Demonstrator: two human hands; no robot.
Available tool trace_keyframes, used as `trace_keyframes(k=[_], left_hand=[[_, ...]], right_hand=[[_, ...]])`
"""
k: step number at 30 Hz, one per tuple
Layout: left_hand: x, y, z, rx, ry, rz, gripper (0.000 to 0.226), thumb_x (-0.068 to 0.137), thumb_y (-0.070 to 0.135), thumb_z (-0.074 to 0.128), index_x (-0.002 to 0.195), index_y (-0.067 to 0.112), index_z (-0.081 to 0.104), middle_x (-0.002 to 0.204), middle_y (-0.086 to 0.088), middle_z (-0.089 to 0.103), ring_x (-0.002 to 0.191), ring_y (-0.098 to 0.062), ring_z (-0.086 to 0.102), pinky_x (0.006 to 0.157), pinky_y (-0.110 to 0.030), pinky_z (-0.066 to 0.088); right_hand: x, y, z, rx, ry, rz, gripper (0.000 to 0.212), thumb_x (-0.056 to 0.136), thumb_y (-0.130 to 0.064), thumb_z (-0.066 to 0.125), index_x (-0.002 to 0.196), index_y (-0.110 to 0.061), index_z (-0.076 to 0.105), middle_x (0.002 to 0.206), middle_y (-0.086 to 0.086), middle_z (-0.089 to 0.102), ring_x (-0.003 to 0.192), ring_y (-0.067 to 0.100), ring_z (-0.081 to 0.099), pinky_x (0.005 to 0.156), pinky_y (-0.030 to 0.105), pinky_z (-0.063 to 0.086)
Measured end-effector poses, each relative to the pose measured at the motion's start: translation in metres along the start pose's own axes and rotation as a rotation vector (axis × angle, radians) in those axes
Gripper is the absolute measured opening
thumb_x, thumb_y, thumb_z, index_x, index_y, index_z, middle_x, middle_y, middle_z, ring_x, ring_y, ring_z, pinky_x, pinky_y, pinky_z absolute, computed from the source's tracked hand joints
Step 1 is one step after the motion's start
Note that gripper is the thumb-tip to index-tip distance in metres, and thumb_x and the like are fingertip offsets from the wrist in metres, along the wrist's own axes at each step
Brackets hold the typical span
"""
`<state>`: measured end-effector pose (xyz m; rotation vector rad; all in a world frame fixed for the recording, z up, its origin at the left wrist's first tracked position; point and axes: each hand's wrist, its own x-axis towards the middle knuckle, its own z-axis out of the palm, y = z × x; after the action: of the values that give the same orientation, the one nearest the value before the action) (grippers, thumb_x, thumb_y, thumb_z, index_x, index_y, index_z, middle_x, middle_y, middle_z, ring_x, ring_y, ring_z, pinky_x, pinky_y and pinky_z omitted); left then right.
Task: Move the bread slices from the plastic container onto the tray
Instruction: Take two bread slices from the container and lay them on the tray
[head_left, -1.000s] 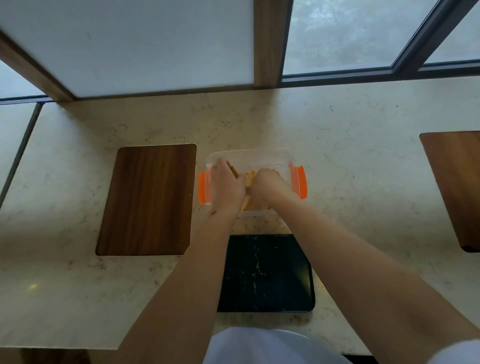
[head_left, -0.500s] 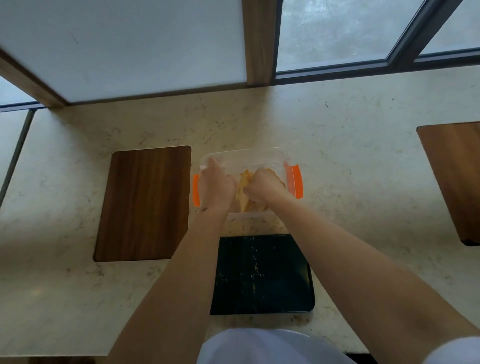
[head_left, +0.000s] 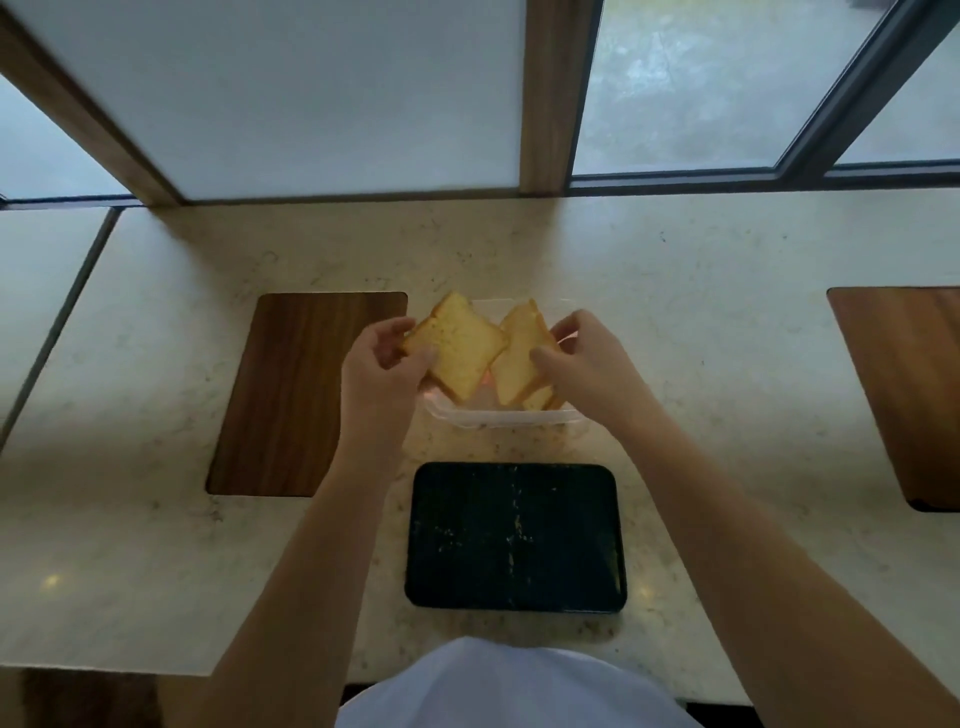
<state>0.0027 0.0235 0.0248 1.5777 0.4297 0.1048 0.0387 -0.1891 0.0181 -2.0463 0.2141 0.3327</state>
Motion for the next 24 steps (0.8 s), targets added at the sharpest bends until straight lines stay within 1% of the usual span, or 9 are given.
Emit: trace_keyframes(k=[4, 6, 9, 12, 14, 16, 19, 21, 24], left_hand=[[-0.026, -0.018, -0.033, -0.45, -0.126, -0.265, 0.043, 0.077, 0.005, 0.077, 0.119, 0.01, 0.066, 0.115, -0.012, 0.07, 0.102, -0.026, 0.071, 0.074, -0.032, 0.059], [-0.039, -0.037, -0.046, -0.627, -0.209, -0.417, 0.053, 0.073, 0.002, 0.077, 0.123, 0.001, 0.062, 0.115, -0.015, 0.069, 0.103, -0.027, 0.07, 0.076, -0.032, 0.059], [-0.062, -0.07, -0.062, -0.705, -0.258, -0.541, 0.044, 0.074, -0.003, 0.071, 0.117, -0.003, 0.062, 0.109, -0.015, 0.066, 0.094, -0.022, 0.07, 0.073, -0.029, 0.06], [-0.086, -0.106, -0.079, -0.798, -0.181, -0.645, 0.053, 0.063, -0.007, 0.076, 0.114, 0.0, 0.063, 0.113, -0.016, 0.07, 0.1, -0.025, 0.071, 0.076, -0.031, 0.061], [-0.098, -0.123, -0.089, -0.838, -0.134, -0.695, 0.051, 0.068, -0.011, 0.069, 0.116, 0.001, 0.061, 0.119, -0.018, 0.067, 0.102, -0.028, 0.071, 0.081, -0.035, 0.061], [-0.107, -0.134, -0.097, -0.763, -0.109, -0.742, 0.055, 0.073, -0.012, 0.062, 0.126, 0.001, 0.056, 0.127, -0.02, 0.06, 0.105, -0.031, 0.069, 0.08, -0.036, 0.061], [-0.115, -0.143, -0.105, -0.651, -0.072, -0.781, 0.066, 0.072, -0.012, 0.058, 0.136, -0.001, 0.049, 0.134, -0.022, 0.054, 0.109, -0.033, 0.063, 0.076, -0.037, 0.059], [-0.116, -0.146, -0.11, -0.615, -0.047, -0.8, 0.066, 0.069, -0.012, 0.059, 0.134, 0.0, 0.05, 0.134, -0.022, 0.054, 0.108, -0.033, 0.062, 0.075, -0.038, 0.058], [-0.115, -0.151, -0.123, -0.617, 0.003, -0.824, 0.067, 0.069, -0.012, 0.061, 0.134, 0.002, 0.049, 0.132, -0.022, 0.054, 0.113, -0.036, 0.059, 0.07, -0.038, 0.06]], right_hand=[[-0.044, 0.007, -0.005, 0.155, -0.041, 0.024, 0.017, 0.088, -0.028, 0.066, 0.101, -0.026, 0.055, 0.098, -0.001, 0.071, 0.083, 0.013, 0.072, 0.07, 0.033, 0.062], [-0.062, 0.02, -0.001, 0.213, -0.072, 0.049, 0.017, 0.091, -0.026, 0.067, 0.103, -0.025, 0.055, 0.103, -0.002, 0.069, 0.084, 0.011, 0.072, 0.069, 0.029, 0.063], [-0.088, 0.049, 0.009, 0.351, -0.162, 0.151, 0.018, 0.094, -0.022, 0.067, 0.108, -0.02, 0.057, 0.11, 0.004, 0.071, 0.088, 0.01, 0.074, 0.068, 0.025, 0.061], [-0.109, 0.081, 0.021, 0.505, -0.209, 0.354, 0.021, 0.094, -0.016, 0.068, 0.113, -0.013, 0.059, 0.115, 0.011, 0.069, 0.092, 0.016, 0.075, 0.072, 0.029, 0.062], [-0.12, 0.1, 0.032, 0.58, -0.215, 0.465, 0.024, 0.095, -0.014, 0.067, 0.117, -0.012, 0.06, 0.118, 0.011, 0.067, 0.1, 0.022, 0.072, 0.073, 0.031, 0.061], [-0.128, 0.116, 0.041, 0.522, -0.21, 0.511, 0.028, 0.095, -0.015, 0.067, 0.121, -0.014, 0.06, 0.121, 0.009, 0.066, 0.105, 0.022, 0.069, 0.076, 0.031, 0.06], [-0.132, 0.128, 0.051, 0.301, -0.225, 0.486, 0.035, 0.092, -0.017, 0.069, 0.125, -0.014, 0.059, 0.12, 0.006, 0.067, 0.104, 0.02, 0.068, 0.079, 0.032, 0.06], [-0.128, 0.126, 0.058, 0.101, -0.244, 0.421, 0.033, 0.091, -0.016, 0.069, 0.122, -0.017, 0.059, 0.114, 0.003, 0.066, 0.099, 0.018, 0.067, 0.082, 0.035, 0.06], [-0.112, 0.109, 0.074, -0.209, -0.239, 0.23, 0.022, 0.091, -0.016, 0.066, 0.109, -0.024, 0.058, 0.101, -0.003, 0.066, 0.085, 0.011, 0.064, 0.074, 0.031, 0.059]])
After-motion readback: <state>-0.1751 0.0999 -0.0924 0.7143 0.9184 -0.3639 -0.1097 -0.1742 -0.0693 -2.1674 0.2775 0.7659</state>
